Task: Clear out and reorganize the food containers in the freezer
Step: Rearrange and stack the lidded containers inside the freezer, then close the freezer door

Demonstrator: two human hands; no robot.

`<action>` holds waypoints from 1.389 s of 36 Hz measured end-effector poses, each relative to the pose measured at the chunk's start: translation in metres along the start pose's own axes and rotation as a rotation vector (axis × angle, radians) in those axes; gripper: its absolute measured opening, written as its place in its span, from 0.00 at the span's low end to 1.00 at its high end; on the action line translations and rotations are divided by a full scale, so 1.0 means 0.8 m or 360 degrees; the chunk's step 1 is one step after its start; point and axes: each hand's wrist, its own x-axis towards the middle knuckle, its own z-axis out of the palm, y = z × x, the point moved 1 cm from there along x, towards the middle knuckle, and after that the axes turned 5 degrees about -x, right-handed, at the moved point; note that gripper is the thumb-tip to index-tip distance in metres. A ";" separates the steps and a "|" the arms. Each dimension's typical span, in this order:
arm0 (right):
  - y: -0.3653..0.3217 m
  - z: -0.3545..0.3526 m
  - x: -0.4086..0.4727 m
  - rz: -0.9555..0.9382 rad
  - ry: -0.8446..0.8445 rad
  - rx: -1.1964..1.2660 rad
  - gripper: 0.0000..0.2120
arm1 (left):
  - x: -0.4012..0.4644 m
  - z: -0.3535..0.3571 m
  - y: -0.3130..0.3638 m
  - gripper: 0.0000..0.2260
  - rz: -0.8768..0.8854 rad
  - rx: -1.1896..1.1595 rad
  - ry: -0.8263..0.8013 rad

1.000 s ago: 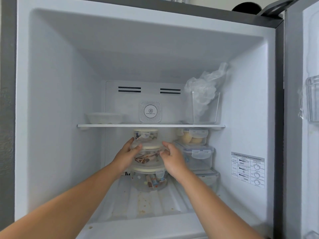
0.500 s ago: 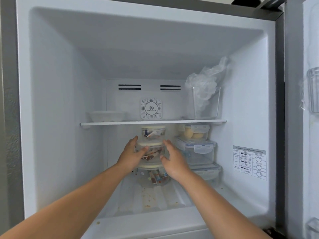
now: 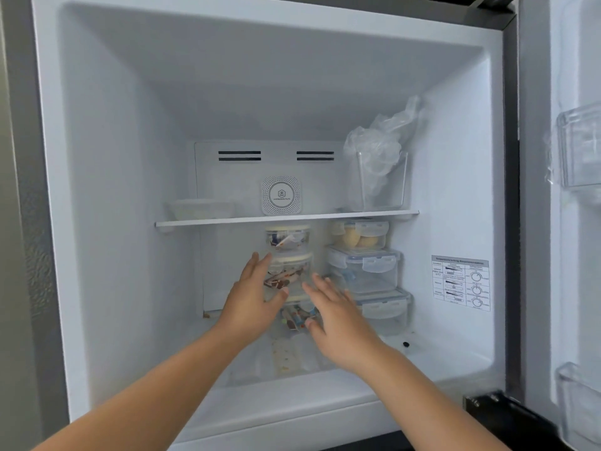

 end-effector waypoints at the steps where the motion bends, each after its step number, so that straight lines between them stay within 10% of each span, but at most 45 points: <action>1: 0.001 0.000 -0.006 -0.0014 0.0015 -0.0057 0.28 | -0.006 -0.001 0.005 0.31 0.0019 0.0090 -0.0040; 12: 0.000 -0.026 -0.089 -0.0034 0.0071 -0.0270 0.29 | -0.092 -0.010 0.044 0.32 0.0297 0.0713 -0.0323; 50: -0.104 -0.330 -0.522 0.0292 0.0406 -0.0728 0.24 | -0.388 0.031 0.396 0.30 0.0941 -0.0186 -0.0426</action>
